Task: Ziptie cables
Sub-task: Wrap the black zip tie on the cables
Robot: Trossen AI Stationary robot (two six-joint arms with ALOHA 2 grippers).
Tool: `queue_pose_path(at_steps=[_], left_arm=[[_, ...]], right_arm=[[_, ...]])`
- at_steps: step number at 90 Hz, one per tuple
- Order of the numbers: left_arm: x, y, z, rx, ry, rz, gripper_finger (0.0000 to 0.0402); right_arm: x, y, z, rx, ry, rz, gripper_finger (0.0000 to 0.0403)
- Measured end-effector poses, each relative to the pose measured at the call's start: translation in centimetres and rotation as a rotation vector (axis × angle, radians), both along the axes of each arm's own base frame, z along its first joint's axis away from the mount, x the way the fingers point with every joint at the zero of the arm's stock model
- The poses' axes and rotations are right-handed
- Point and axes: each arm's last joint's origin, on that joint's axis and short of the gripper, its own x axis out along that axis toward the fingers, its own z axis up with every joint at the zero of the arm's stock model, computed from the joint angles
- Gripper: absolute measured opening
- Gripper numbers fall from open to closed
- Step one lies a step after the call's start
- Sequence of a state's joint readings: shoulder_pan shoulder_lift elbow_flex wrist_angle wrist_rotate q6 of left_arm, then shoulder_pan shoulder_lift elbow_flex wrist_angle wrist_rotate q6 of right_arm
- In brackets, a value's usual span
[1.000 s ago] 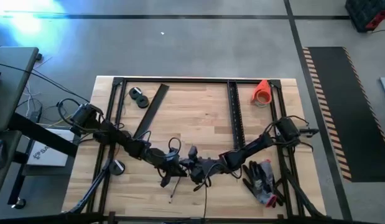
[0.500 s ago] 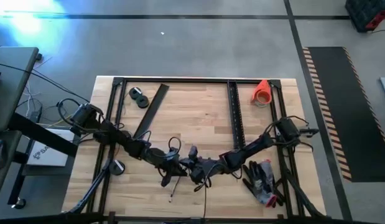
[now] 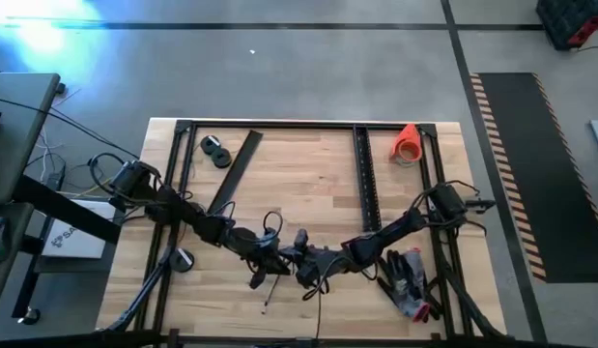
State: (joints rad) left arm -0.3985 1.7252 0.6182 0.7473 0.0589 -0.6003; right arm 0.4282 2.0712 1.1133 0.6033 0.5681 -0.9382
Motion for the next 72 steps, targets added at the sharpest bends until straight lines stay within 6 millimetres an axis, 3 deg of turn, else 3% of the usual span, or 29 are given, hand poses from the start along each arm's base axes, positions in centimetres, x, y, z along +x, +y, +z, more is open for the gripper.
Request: queue_pose_path(at_steps=[12,36,72], left_arm=[[-0.2,0.1,-0.1,-0.011,-0.002,-0.001,0.0],[-2.5,1.4,-1.3,-0.12,-0.069,0.058,0.0],[-2.4,1.3,-2.7,-0.174,0.006,0.07,0.0]], right_arm=[[0.0,0.0,0.0,-0.002,0.002,0.007,0.0],[0.1,0.1,0.0,0.01,0.001,0.037,0.0],[0.3,0.0,0.3,0.029,-0.021,0.077,0.0]])
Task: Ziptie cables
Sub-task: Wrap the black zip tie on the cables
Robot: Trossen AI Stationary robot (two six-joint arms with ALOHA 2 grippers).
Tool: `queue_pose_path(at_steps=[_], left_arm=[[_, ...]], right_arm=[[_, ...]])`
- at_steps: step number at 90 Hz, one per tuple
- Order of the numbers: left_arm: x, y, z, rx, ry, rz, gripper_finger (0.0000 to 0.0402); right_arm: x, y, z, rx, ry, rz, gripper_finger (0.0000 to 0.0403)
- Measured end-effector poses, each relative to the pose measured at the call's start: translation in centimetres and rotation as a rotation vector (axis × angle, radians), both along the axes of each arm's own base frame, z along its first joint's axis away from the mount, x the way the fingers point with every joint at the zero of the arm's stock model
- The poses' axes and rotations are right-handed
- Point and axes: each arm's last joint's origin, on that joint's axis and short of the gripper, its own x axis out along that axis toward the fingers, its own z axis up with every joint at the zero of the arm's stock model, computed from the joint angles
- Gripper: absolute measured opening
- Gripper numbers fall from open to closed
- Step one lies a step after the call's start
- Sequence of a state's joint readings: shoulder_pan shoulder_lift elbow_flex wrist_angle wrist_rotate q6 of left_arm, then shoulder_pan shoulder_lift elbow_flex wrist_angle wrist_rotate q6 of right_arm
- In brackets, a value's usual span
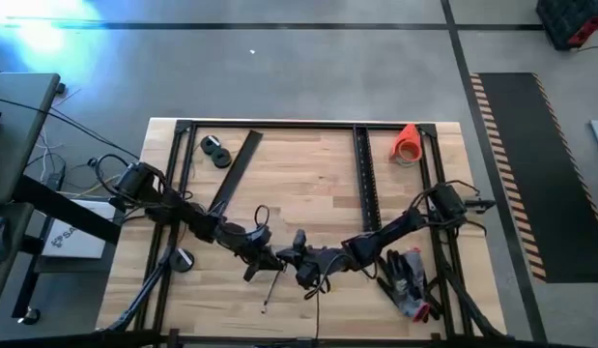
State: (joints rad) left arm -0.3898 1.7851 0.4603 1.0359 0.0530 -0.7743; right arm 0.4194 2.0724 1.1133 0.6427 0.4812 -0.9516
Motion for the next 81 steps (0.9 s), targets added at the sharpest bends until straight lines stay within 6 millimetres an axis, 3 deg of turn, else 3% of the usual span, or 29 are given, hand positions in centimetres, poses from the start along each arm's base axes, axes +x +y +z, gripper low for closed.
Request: queue_pose_path(at_steps=[30,63,72,81], left_arm=[[0.0,0.0,0.0,-0.003,-0.001,-0.001,0.0],[0.0,-0.1,-0.1,-0.009,0.005,-0.003,0.0],[0.0,-0.1,-0.1,-0.009,0.005,-0.003,0.0],[0.0,-0.1,-0.1,-0.008,0.005,-0.003,0.0]], right_arm=[[0.1,-1.0,-0.9,0.089,0.1,0.003,0.0006],[0.0,-1.5,-1.4,0.196,0.126,-0.104,0.0151],[-0.2,-1.7,-1.8,0.238,0.155,-0.157,0.0165],[-0.2,-1.7,-1.9,0.295,0.162,-0.169,0.0151]])
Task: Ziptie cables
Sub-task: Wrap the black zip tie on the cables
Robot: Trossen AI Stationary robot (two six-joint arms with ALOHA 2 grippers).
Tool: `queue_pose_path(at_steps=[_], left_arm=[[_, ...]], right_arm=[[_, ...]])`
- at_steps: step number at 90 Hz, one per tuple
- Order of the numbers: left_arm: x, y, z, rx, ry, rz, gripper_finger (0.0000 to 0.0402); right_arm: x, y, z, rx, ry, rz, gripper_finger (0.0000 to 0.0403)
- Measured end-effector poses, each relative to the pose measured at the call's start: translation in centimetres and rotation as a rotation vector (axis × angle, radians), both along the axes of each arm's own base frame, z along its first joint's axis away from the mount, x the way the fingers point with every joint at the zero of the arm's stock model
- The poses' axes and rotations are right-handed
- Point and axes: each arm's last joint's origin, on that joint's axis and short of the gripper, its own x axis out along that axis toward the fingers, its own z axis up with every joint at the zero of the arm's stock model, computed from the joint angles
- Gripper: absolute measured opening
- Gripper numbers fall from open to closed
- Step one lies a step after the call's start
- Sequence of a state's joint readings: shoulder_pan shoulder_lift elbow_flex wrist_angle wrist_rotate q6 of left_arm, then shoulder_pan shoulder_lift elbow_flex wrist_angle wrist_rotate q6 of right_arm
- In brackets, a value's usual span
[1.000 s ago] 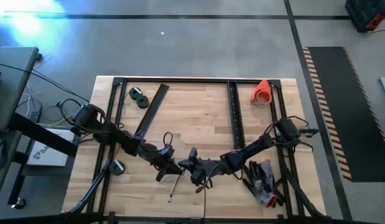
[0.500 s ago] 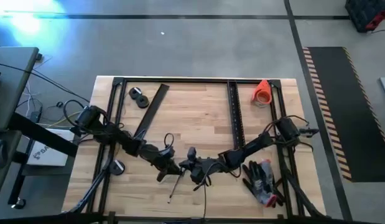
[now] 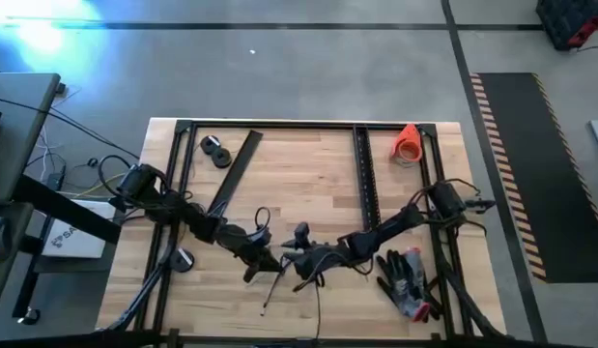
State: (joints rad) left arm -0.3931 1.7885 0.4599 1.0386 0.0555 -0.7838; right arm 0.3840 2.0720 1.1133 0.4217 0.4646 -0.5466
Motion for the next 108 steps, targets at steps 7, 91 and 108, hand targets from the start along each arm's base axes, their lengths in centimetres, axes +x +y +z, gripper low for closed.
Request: queue_pose_path(at_steps=[7,91,108], left_arm=[[0.0,0.0,0.0,0.0,0.0,0.0,0.0],[-0.4,0.3,-0.2,0.014,-0.014,0.041,0.0],[-0.4,0.4,-0.1,0.015,-0.021,0.065,0.0]], right_arm=[[0.0,0.0,0.0,0.023,-0.005,-0.005,0.012],[-0.1,1.6,1.1,-0.184,-0.1,0.108,0.0],[0.3,0.4,0.8,-0.082,-0.076,0.04,0.0014]])
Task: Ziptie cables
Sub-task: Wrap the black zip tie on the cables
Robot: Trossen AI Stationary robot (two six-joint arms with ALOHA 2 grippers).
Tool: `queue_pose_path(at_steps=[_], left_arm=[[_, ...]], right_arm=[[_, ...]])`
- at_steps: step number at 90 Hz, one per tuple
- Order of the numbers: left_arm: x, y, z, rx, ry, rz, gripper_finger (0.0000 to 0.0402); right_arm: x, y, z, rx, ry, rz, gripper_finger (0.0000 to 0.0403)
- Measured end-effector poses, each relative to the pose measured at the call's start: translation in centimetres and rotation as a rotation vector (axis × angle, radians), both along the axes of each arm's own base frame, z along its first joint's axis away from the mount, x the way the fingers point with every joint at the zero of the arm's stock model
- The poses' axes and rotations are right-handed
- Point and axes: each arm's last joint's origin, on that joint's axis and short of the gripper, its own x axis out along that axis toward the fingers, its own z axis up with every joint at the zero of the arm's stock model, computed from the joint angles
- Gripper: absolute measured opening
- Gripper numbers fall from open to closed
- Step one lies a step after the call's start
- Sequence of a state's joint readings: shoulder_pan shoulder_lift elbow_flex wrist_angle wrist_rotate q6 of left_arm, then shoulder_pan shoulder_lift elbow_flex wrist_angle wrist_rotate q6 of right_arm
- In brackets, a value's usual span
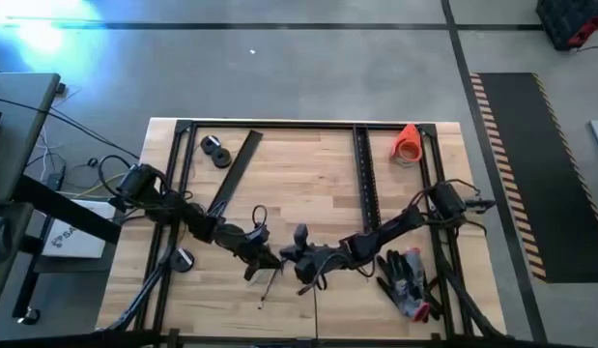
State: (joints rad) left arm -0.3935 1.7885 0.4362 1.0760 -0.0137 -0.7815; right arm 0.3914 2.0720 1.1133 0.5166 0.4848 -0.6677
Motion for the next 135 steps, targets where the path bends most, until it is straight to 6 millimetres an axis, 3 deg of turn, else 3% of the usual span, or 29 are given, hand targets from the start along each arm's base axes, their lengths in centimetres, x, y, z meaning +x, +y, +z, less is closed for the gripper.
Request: queue_pose_path(at_steps=[22,33,43,56,67,92,135], left_arm=[[-0.1,-0.1,0.0,0.02,-0.007,0.034,0.0],[-0.2,-0.5,0.0,0.05,-0.019,0.07,0.0],[-0.3,-0.7,0.0,0.094,-0.035,0.156,0.0],[-0.2,-0.7,0.3,0.165,-0.059,0.326,0.0],[0.2,-0.7,0.1,0.24,-0.021,0.441,0.0],[1.3,-1.0,0.3,0.369,0.031,0.471,0.0],[1.3,-1.0,0.3,0.385,0.034,0.482,0.0]], right_arm=[[-0.2,-0.6,0.4,0.091,0.048,-0.031,0.0151],[-1.2,-0.8,2.1,0.238,0.106,-0.093,0.0218],[-2.4,-1.6,3.9,0.429,0.156,-0.212,0.025],[-3.1,-2.8,6.8,0.771,0.128,-0.343,0.0256],[-3.3,-3.2,7.4,0.909,0.104,-0.412,0.0251],[-3.0,-3.1,6.6,0.884,0.047,-0.48,0.0251],[-0.8,-2.8,4.3,0.889,-0.087,-0.556,0.0249]])
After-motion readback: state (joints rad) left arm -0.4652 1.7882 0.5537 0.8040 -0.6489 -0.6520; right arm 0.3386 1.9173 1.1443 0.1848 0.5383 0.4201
